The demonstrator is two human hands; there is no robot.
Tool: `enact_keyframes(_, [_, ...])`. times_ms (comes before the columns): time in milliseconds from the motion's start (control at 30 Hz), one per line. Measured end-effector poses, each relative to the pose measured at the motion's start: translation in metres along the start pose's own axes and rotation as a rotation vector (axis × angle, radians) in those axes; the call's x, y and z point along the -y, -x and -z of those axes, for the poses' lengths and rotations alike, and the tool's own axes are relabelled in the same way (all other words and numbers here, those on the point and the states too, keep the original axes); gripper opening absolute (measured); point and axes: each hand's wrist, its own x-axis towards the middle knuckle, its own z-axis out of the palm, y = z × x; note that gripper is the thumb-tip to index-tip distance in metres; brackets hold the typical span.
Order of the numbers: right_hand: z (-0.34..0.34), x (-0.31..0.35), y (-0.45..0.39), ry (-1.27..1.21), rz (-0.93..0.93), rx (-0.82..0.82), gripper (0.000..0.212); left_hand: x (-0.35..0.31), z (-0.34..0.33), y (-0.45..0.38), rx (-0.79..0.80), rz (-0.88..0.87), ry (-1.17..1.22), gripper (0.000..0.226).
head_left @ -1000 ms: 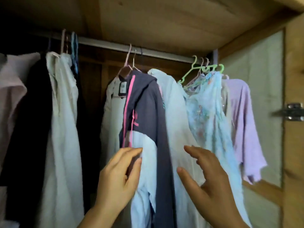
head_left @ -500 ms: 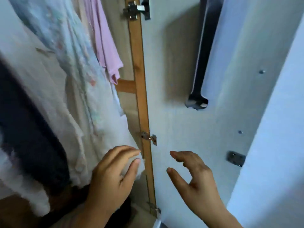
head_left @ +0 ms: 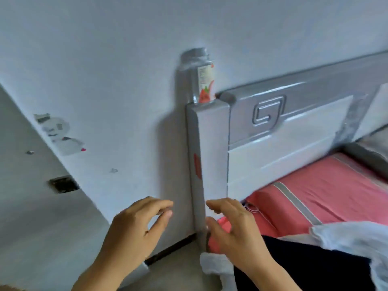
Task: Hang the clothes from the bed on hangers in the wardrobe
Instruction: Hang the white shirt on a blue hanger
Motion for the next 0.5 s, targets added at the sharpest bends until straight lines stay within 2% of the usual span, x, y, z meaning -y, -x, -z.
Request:
enact_keyframes(200, [0.107, -0.092, 0.059, 0.086, -0.285, -0.169, 0.035, -0.091, -0.118, -0.068, 0.242, -0.166, 0.158, 0.027])
enact_keyframes(300, [0.160, -0.138, 0.097, 0.088, -0.441, -0.298, 0.040, -0.145, -0.190, -0.095, 0.398, -0.246, 0.186, 0.025])
enact_keyframes(500, [0.225, -0.209, 0.162, 0.096, -0.686, -0.461, 0.024, -0.242, -0.308, -0.126, 0.629, -0.340, 0.178, 0.027])
